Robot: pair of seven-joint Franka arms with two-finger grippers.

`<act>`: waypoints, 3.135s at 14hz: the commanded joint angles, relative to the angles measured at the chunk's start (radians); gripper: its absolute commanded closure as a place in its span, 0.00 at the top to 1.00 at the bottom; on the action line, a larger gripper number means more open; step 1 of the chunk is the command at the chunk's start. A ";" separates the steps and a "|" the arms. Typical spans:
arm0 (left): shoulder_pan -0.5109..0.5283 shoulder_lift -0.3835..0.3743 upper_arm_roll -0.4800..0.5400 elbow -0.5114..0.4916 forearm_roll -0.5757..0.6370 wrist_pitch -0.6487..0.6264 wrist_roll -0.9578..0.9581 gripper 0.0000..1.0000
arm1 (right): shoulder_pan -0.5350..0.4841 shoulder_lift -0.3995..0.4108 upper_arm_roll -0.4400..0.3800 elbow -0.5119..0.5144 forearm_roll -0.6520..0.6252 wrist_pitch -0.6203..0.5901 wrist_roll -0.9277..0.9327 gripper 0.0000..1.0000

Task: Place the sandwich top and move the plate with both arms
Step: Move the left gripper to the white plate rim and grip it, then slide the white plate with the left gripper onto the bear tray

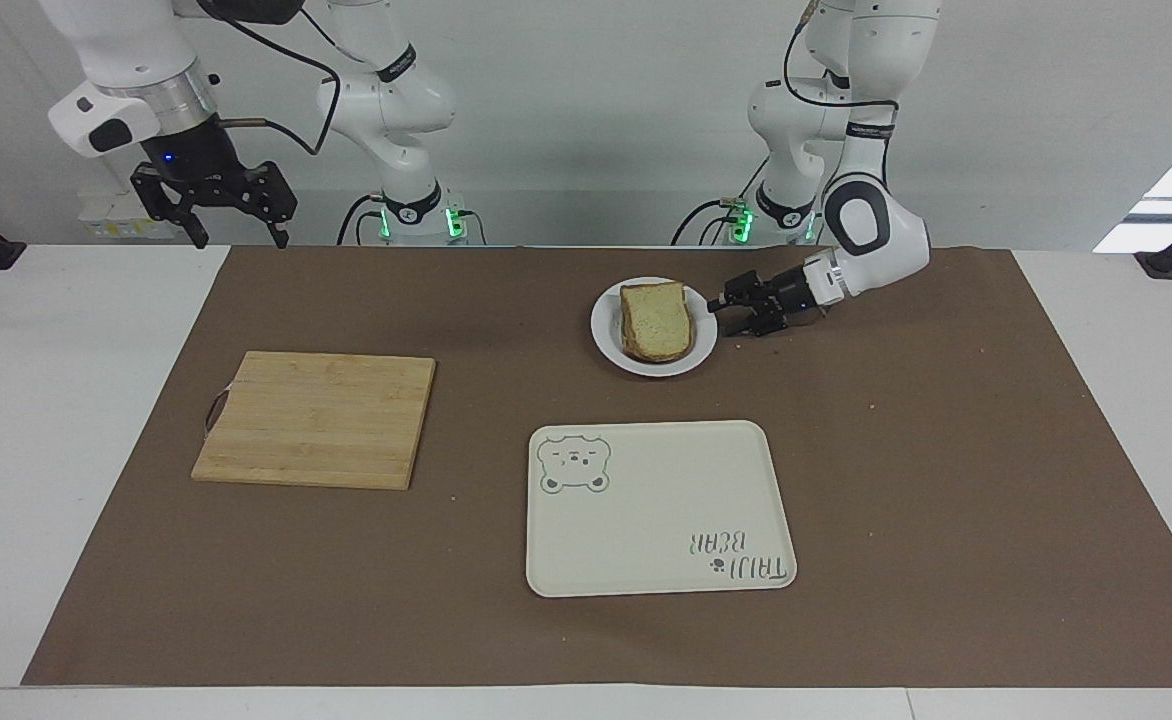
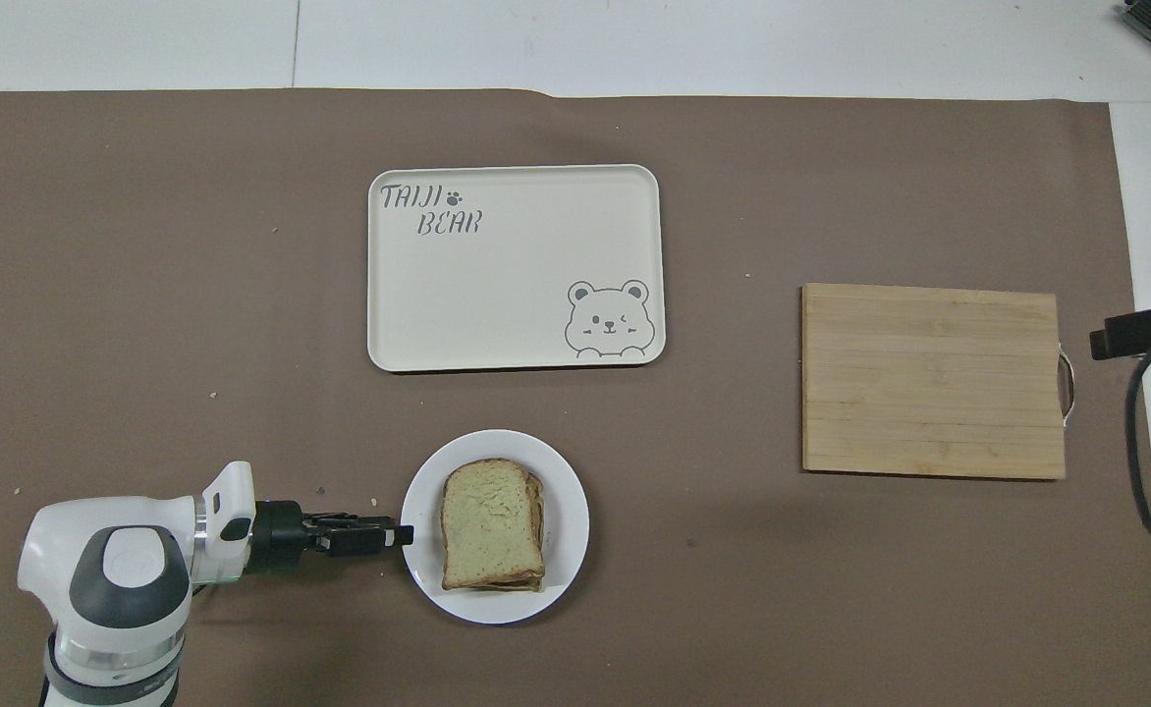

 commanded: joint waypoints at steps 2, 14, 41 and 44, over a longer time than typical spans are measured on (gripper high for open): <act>0.042 0.019 0.005 0.000 -0.029 -0.083 0.048 0.74 | 0.021 0.001 0.003 0.013 -0.027 -0.013 0.015 1.00; 0.024 0.025 0.002 -0.010 -0.041 -0.105 0.054 0.59 | 0.022 -0.002 -0.002 0.026 -0.010 -0.073 0.007 1.00; 0.137 0.278 0.011 0.460 0.074 -0.233 -0.073 0.00 | 0.022 -0.036 0.000 0.016 0.001 -0.065 0.012 1.00; 0.137 0.347 0.005 0.581 0.175 -0.209 -0.136 0.00 | 0.022 -0.036 -0.005 0.016 0.001 -0.067 0.012 1.00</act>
